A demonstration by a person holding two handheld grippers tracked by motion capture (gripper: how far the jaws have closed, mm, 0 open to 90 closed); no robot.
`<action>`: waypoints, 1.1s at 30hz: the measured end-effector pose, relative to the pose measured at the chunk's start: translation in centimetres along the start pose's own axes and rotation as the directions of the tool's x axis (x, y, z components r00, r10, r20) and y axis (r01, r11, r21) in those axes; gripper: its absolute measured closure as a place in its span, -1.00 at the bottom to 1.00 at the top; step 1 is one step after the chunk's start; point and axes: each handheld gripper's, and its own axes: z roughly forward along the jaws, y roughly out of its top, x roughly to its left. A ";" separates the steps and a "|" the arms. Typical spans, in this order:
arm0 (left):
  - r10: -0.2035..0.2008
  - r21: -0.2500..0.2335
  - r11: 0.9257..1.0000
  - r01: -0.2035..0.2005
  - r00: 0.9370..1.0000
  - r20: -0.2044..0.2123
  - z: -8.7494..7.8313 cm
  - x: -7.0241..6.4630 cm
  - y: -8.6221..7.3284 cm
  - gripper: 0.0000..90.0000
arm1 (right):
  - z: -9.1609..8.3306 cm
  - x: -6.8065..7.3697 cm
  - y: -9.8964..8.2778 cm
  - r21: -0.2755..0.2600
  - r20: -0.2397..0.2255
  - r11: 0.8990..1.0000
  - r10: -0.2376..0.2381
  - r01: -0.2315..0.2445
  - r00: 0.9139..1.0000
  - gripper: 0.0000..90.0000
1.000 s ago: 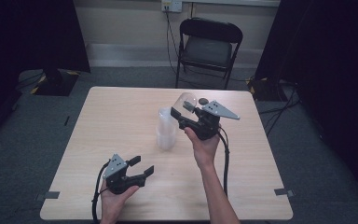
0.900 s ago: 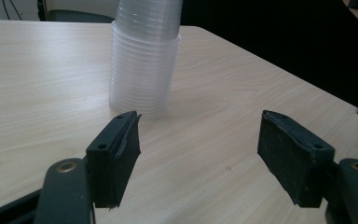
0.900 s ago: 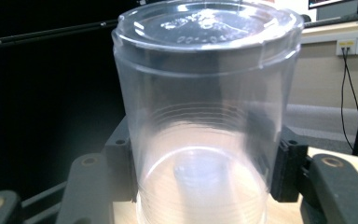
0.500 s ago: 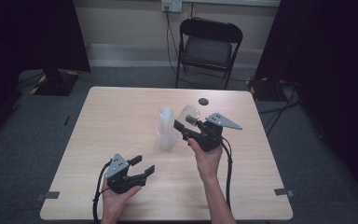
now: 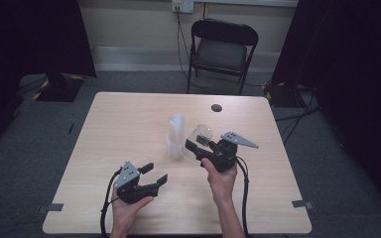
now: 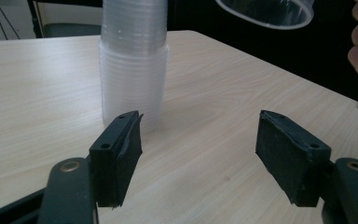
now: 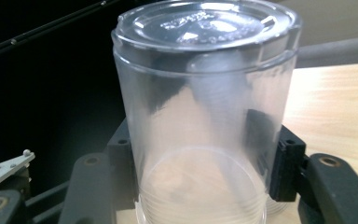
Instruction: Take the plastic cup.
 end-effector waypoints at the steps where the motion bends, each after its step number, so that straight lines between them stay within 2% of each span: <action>1: 0.000 0.000 1.000 0.000 1.000 0.000 0.0 0.0 0.0 -0.28 | 0.0 0.0 0.0 0.000 0.000 1.000 0.000 0.000 1.000 -0.07; 5: 0.034 -0.047 0.998 -0.033 0.999 0.009 0.2 -0.4 0.2 -0.21 | -0.1 0.0 -0.6 0.001 -0.033 1.000 0.031 -0.031 0.999 -0.07; 9: 0.054 -0.059 0.997 -0.053 0.998 0.014 0.6 -0.6 0.1 -0.06 | -0.2 0.2 -1.3 0.013 -0.061 0.998 0.068 -0.068 0.996 -0.06; 12: 0.064 -0.070 0.996 -0.063 0.998 0.009 0.9 -0.8 0.1 -0.06 | -0.1 0.2 -1.8 0.022 -0.069 0.996 0.091 -0.089 0.993 -0.06; 15: 0.052 -0.081 0.995 -0.053 0.999 -0.009 1.3 -1.0 0.1 -0.10 | 0.0 0.1 -2.7 0.038 -0.073 0.993 0.114 -0.112 0.991 -0.06; 20: 0.068 -0.076 0.995 -0.068 0.998 -0.004 1.5 -0.9 0.0 -0.05 | 0.0 0.0 -3.3 0.047 -0.077 0.990 0.139 -0.135 0.987 -0.07; 21: 0.060 -0.075 0.995 -0.060 0.998 -0.003 1.6 -0.9 0.0 -0.05 | -0.1 -0.1 -3.6 0.047 -0.092 0.986 0.164 -0.160 0.982 -0.06; 24: 0.061 -0.080 0.995 -0.061 0.998 0.008 1.7 -0.9 0.0 -0.04 | -0.1 -0.1 -3.9 0.048 -0.101 0.983 0.182 -0.178 0.978 -0.06; 25: 0.068 -0.084 0.994 -0.067 0.997 0.018 1.7 -0.9 0.0 0.00 | -0.1 -0.2 -4.2 0.058 -0.114 0.979 0.202 -0.197 0.973 -0.06; 27: 0.068 -0.096 0.993 -0.066 0.998 0.017 1.7 -1.1 0.0 0.01 | -0.1 -0.2 -4.3 0.067 -0.115 0.977 0.211 -0.205 0.971 -0.07; 28: 0.069 -0.099 0.993 -0.067 0.997 0.017 1.7 -1.1 0.1 0.03 | -0.1 -0.2 -4.5 0.086 -0.107 0.969 0.239 -0.230 0.965 -0.07; 30: 0.073 -0.114 0.991 -0.070 0.997 0.025 1.8 -1.2 0.1 0.08 | -0.2 -0.3 -4.8 0.092 -0.116 0.962 0.268 -0.258 0.956 -0.06; 33: 0.094 -0.127 0.988 -0.090 0.995 0.022 1.9 -1.3 0.1 0.11 | -0.2 -0.3 -5.0 0.098 -0.118 0.958 0.279 -0.268 0.953 -0.06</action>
